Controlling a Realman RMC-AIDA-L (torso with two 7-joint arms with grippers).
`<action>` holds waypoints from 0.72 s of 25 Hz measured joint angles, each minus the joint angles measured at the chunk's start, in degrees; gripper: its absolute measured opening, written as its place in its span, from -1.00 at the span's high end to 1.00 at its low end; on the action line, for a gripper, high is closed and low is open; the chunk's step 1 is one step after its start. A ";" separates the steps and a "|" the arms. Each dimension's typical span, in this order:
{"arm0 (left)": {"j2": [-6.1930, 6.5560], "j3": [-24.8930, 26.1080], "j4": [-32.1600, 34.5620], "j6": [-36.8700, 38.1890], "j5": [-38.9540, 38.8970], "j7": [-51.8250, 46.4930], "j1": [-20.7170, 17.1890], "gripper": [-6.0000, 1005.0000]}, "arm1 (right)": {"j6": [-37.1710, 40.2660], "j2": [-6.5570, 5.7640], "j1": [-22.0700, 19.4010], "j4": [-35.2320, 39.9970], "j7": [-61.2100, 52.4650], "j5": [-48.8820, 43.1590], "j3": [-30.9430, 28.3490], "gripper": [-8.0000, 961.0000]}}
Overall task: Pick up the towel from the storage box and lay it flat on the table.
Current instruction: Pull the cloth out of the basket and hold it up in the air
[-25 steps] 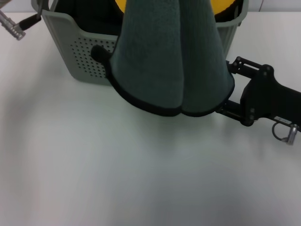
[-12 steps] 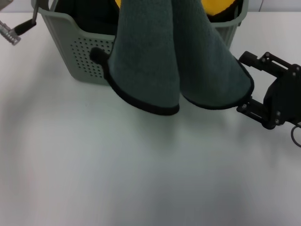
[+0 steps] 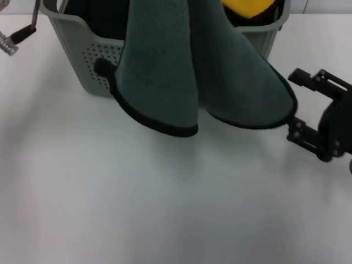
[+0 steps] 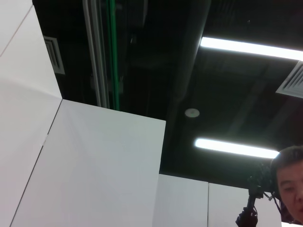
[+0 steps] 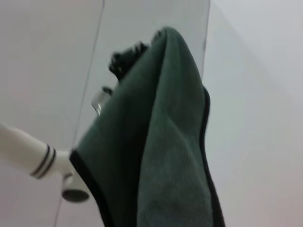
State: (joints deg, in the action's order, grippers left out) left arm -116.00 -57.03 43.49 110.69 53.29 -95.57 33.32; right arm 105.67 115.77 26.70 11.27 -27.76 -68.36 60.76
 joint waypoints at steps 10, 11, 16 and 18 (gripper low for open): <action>-0.05 -0.26 -1.29 0.03 1.95 2.16 0.07 0.91 | 9.88 0.15 -0.23 0.08 1.09 -0.27 1.01 -0.28; -0.05 -0.31 -1.57 0.03 1.97 2.40 0.15 0.91 | 9.96 0.17 -0.05 0.08 0.93 -0.28 1.67 -0.28; -0.04 -0.22 -2.18 0.01 1.99 3.51 0.34 0.90 | 10.55 0.38 1.71 -0.02 0.30 -0.31 7.15 -0.28; -0.03 -0.17 -2.18 0.00 1.99 3.82 0.35 0.90 | 11.05 0.42 2.17 -0.03 -0.06 -0.23 8.69 -0.28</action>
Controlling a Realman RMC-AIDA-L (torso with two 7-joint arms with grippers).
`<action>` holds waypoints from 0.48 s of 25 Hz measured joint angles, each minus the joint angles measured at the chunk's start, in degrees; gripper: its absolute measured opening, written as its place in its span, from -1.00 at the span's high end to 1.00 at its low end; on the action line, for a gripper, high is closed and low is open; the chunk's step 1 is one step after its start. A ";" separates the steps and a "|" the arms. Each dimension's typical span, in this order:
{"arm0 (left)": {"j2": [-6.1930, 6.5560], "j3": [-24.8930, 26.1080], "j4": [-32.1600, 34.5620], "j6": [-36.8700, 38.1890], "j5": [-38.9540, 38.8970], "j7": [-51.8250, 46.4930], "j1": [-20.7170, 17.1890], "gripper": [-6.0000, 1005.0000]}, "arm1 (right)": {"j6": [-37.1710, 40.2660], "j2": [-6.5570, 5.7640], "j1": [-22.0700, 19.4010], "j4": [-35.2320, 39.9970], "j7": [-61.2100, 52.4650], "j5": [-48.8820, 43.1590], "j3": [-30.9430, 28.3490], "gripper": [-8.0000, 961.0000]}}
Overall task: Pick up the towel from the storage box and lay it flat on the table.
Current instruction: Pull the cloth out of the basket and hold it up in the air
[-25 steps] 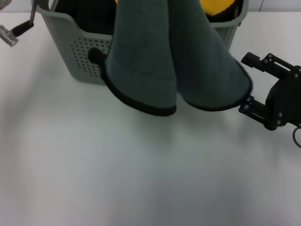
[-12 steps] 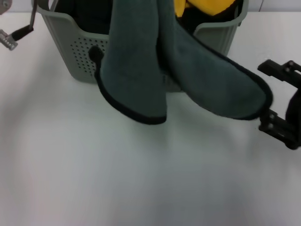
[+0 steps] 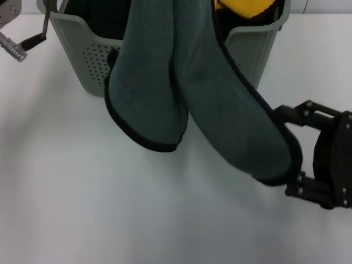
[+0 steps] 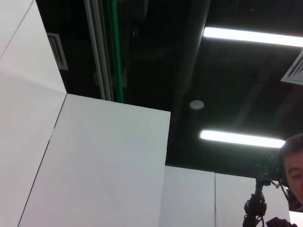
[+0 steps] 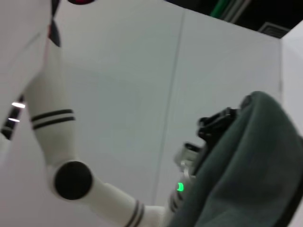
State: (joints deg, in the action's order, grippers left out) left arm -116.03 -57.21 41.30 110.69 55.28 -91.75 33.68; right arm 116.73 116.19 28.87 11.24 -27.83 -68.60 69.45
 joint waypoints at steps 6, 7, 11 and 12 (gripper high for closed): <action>-0.56 0.07 0.08 0.07 -0.89 0.56 1.29 0.90 | -0.03 0.00 0.75 -0.46 -1.95 1.34 0.91 -0.28; -0.64 0.03 0.08 0.09 -1.01 0.69 1.58 0.90 | -0.14 0.00 1.00 -0.45 -2.60 1.29 0.98 -0.28; -1.07 -0.28 -0.02 0.14 -1.14 1.27 3.45 0.90 | -0.27 0.00 1.90 -0.48 -3.83 0.94 1.41 -0.27; -1.18 -0.29 -0.02 0.14 -1.08 1.29 4.04 0.89 | -0.68 0.00 2.19 -0.47 -4.45 0.91 1.72 -0.27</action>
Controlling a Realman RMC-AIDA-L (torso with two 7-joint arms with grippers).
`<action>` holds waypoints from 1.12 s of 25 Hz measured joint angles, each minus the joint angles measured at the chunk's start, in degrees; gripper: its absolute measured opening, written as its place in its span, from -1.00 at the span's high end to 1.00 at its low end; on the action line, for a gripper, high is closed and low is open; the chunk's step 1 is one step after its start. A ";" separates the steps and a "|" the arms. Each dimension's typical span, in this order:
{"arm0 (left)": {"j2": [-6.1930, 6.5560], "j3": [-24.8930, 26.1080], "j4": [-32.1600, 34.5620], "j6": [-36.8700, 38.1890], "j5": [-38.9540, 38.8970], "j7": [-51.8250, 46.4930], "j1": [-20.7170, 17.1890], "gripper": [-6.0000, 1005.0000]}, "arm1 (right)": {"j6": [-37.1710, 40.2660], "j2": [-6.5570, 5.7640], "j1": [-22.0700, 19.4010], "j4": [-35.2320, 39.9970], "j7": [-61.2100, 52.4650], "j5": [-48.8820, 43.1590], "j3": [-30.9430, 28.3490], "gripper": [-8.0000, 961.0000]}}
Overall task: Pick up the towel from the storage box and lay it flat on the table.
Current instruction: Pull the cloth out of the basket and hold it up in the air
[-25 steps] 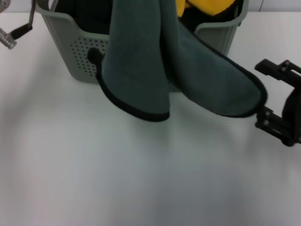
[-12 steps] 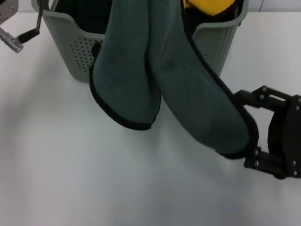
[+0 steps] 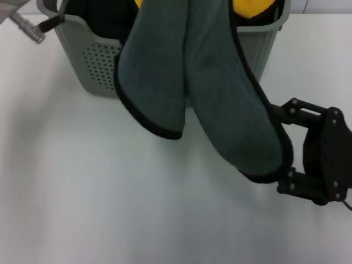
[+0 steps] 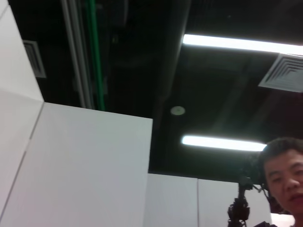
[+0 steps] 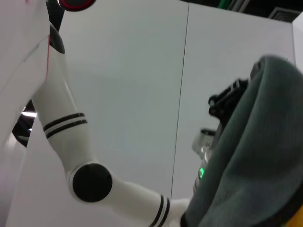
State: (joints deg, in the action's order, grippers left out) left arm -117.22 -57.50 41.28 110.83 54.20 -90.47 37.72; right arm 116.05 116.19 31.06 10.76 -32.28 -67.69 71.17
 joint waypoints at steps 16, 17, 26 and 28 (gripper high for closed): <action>1.05 0.29 -0.15 -0.42 5.49 3.54 4.28 0.88 | -1.33 -0.21 3.14 3.89 -7.11 -0.17 8.33 -0.27; 1.28 0.32 -0.14 -0.59 5.80 3.95 4.26 0.88 | -1.35 -0.34 3.04 4.49 -7.55 -0.19 8.64 -0.27; 2.46 0.46 -0.48 -7.76 7.19 5.67 3.63 0.88 | -1.29 -1.27 2.83 5.61 -8.69 -0.32 9.05 -0.27; 2.49 0.47 -0.55 -7.76 7.33 5.98 3.66 0.88 | -1.28 -1.23 2.94 5.64 -8.69 -0.30 8.97 -0.27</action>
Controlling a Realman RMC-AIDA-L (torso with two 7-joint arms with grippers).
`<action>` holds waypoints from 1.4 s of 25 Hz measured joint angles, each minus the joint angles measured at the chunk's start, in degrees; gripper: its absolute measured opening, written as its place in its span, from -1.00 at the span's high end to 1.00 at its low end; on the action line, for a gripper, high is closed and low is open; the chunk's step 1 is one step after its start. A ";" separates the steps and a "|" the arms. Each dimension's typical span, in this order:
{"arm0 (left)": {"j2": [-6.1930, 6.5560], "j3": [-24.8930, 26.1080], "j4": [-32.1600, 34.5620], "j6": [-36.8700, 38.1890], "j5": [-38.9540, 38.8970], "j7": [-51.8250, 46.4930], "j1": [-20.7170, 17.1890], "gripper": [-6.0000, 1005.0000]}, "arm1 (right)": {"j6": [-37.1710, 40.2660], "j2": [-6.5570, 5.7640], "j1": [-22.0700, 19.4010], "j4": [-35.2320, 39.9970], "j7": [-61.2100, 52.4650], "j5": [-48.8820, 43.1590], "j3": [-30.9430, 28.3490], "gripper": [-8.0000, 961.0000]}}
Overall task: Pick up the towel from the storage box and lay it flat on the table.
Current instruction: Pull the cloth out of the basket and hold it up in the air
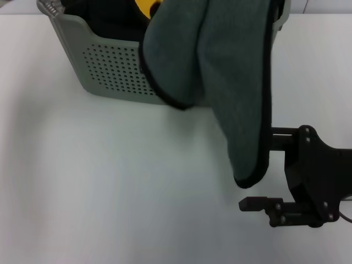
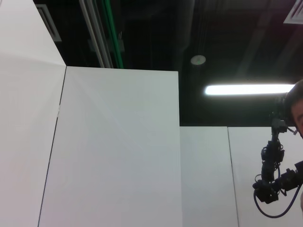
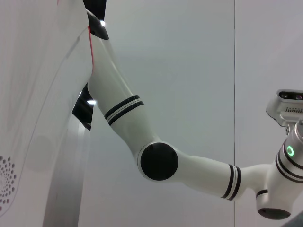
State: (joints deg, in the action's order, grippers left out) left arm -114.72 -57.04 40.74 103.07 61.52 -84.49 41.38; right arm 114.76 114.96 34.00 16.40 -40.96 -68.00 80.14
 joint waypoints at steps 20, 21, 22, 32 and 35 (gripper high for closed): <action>-0.08 1.34 0.41 0.46 0.53 1.79 -2.28 0.86 | -4.40 0.12 -3.61 -0.45 -0.69 0.68 -5.61 -0.27; -0.05 1.34 0.41 0.50 0.53 1.79 -2.28 0.86 | -4.63 0.15 -3.85 -0.51 -0.69 0.66 -5.62 -0.27; -0.04 1.33 0.41 0.52 0.52 1.79 -2.28 0.86 | -4.92 0.18 -4.13 -0.50 -0.70 0.66 -5.63 -0.27; 0.05 1.40 1.01 0.56 0.14 1.78 -2.46 0.86 | -6.28 -0.14 -6.04 -0.50 -0.70 0.73 -6.49 0.00; 0.05 1.41 1.18 0.56 -0.39 1.79 -2.73 0.85 | -7.17 -0.16 -6.19 -0.52 -0.70 0.74 -6.49 0.01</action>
State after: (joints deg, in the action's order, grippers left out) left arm -114.68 -55.63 41.91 103.63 61.13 -82.70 38.65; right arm 107.59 114.79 27.81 15.89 -41.66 -67.25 73.65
